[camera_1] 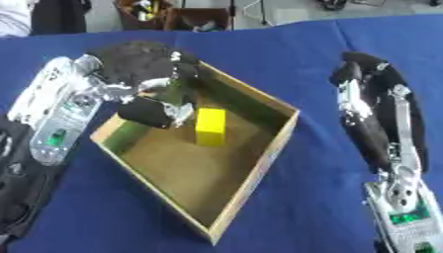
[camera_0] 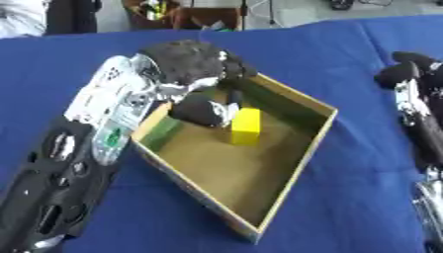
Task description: Pick up objects on the table and place them in the box.
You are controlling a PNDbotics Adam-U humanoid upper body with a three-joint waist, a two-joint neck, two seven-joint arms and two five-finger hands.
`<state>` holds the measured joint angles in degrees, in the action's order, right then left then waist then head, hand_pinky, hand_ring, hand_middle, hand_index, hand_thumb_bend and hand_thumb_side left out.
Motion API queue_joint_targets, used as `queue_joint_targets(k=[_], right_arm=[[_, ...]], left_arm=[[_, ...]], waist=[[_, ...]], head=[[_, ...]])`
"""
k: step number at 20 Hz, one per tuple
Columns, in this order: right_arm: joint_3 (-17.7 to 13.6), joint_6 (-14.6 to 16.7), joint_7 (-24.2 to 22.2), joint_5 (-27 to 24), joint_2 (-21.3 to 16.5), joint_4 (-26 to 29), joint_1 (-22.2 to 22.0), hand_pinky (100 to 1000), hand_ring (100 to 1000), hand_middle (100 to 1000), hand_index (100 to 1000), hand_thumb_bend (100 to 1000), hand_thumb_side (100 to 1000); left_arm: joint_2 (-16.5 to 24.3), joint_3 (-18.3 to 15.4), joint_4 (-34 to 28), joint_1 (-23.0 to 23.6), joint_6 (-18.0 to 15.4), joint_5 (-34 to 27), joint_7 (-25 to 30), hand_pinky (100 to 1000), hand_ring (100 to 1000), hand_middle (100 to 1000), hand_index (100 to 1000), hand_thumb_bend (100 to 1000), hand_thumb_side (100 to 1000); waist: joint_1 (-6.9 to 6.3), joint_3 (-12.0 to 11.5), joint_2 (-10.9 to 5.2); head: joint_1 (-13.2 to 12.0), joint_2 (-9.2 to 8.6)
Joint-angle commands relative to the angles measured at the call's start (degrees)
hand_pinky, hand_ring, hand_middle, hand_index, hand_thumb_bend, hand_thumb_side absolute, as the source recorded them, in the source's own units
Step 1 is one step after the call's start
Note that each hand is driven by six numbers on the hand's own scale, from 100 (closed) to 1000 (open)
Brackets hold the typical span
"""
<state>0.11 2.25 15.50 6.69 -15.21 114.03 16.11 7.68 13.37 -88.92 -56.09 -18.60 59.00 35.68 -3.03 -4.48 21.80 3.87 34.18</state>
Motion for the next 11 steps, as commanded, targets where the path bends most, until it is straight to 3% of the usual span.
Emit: queue_joint_targets(k=[1,7,11], right_arm=[[-0.6,0.1,0.6,-0.4,-0.2,0.6,0.6,705,634,569,752,100,583],[-1.1,0.4,1.1,-0.4,-0.1,0.6,0.9,704,634,569,752,100,582],[-1.4,0.6,1.5,-0.3,-0.2,0.6,1.2,703,633,568,751,100,581]], left_arm=[[-2.5,-5.0,-5.4,1.8,2.6,-2.9,-2.9,387,601,598,845,100,843],[-5.4,-12.5,-13.9,9.4,7.9,-8.2,-8.1,286,501,494,747,100,902],[-4.4,-12.8,-19.7,15.1,11.4,-11.7,-11.7,204,468,478,731,100,927]], waist=[[0.48,-0.4,-1.21],[1.01,-0.9,-0.89],[1.31,-1.3,-0.39]], head=[[0.7,-0.13],[1.1,-0.43],[1.3,-1.16]])
